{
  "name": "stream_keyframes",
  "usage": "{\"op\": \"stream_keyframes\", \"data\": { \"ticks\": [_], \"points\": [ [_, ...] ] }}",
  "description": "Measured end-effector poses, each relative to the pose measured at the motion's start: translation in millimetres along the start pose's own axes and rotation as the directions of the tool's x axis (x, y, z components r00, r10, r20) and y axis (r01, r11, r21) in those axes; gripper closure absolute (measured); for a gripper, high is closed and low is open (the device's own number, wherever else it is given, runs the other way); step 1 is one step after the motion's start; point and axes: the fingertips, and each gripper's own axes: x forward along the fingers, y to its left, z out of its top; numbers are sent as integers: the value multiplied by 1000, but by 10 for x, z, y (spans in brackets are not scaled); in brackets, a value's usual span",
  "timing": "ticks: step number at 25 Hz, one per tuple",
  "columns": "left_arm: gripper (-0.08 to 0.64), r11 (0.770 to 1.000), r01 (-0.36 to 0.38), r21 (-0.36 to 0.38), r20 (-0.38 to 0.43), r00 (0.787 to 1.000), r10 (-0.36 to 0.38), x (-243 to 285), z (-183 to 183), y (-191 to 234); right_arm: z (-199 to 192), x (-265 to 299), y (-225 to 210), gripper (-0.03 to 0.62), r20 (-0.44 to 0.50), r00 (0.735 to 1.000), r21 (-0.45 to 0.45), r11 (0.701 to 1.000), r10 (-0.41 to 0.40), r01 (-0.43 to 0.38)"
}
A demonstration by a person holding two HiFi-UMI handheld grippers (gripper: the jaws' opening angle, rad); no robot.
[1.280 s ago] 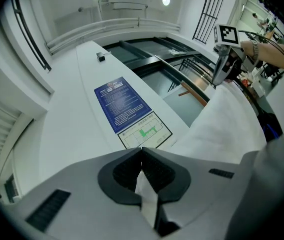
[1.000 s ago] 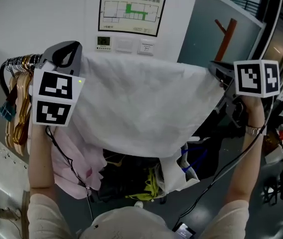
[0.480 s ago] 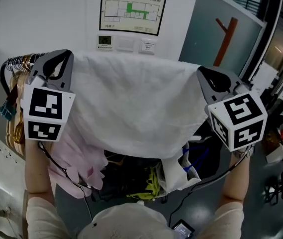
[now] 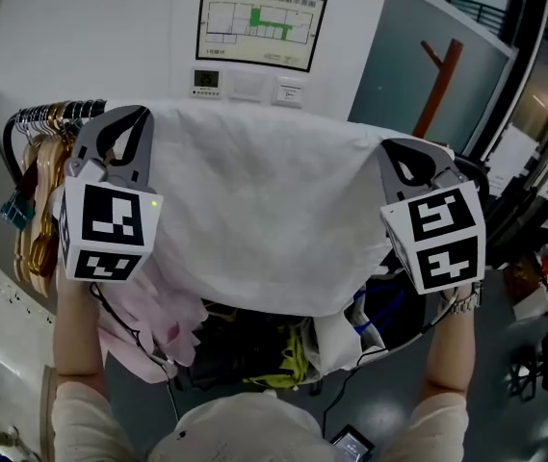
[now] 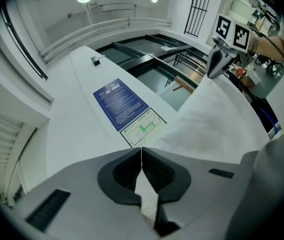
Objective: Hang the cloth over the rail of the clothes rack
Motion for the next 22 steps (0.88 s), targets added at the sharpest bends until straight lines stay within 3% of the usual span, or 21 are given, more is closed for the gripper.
{"op": "stream_keyframes", "data": {
  "ticks": [7,15,22],
  "points": [
    [546,1000,-8,-14,-24,1000,8,38,-16,-4,-84,-10,-121,575,-1,1000,43,999,28,-28],
    [546,998,35,-55,-28,999,-37,174,-133,-52,-125,-24,-88,575,18,1000,72,997,13,-14],
    [546,993,45,-106,-41,998,-50,113,-227,22,-270,-6,-143,575,50,995,233,968,85,-94]
  ]
}}
